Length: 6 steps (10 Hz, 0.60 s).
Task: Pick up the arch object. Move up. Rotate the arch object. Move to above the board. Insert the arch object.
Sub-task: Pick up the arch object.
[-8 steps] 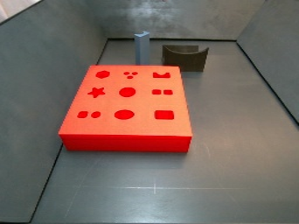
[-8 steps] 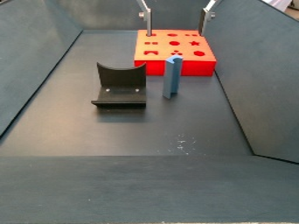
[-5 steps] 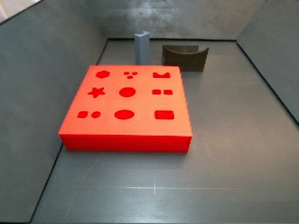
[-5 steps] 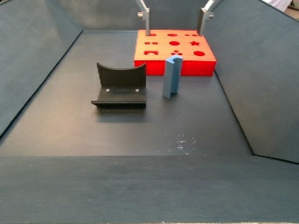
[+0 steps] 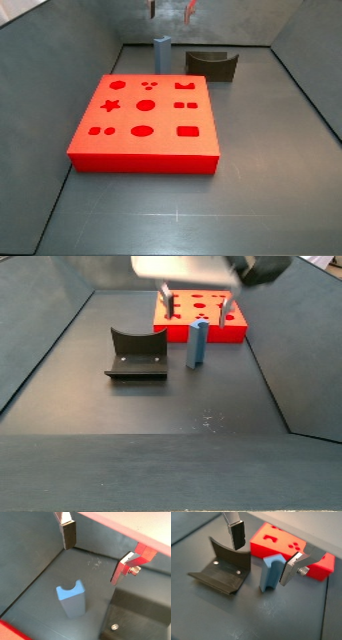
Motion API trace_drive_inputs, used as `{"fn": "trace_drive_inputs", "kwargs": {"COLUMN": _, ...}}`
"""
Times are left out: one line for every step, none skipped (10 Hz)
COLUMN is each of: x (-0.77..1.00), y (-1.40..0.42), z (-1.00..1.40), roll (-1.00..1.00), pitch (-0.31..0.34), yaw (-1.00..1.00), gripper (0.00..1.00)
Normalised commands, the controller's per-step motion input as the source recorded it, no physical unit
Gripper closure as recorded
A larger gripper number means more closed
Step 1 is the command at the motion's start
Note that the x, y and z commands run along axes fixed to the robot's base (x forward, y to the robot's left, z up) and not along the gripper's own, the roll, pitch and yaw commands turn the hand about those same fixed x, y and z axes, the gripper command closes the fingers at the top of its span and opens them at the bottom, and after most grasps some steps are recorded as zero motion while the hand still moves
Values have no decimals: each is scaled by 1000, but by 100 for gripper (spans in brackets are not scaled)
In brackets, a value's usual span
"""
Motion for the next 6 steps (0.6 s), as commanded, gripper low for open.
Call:
{"fn": "trace_drive_inputs", "kwargs": {"x": -89, "y": -271, "z": -389, "roll": -191, "pitch": -170, "yaw": -486, "gripper": 0}}
{"fn": "trace_drive_inputs", "kwargs": {"x": -157, "y": -303, "z": -366, "roll": -203, "pitch": -197, "yaw": -443, "gripper": 0}}
{"fn": "trace_drive_inputs", "kwargs": {"x": -49, "y": -269, "z": -260, "roll": -169, "pitch": -159, "yaw": -426, "gripper": 0}}
{"fn": "trace_drive_inputs", "kwargs": {"x": 0, "y": -211, "z": -249, "roll": -83, "pitch": -110, "yaw": -443, "gripper": 0}}
{"fn": "trace_drive_inputs", "kwargs": {"x": -29, "y": -143, "z": -254, "roll": 0, "pitch": -93, "yaw": -440, "gripper": 0}}
{"fn": "trace_drive_inputs", "kwargs": {"x": 0, "y": -40, "z": -291, "roll": 0, "pitch": -17, "yaw": -377, "gripper": 0}}
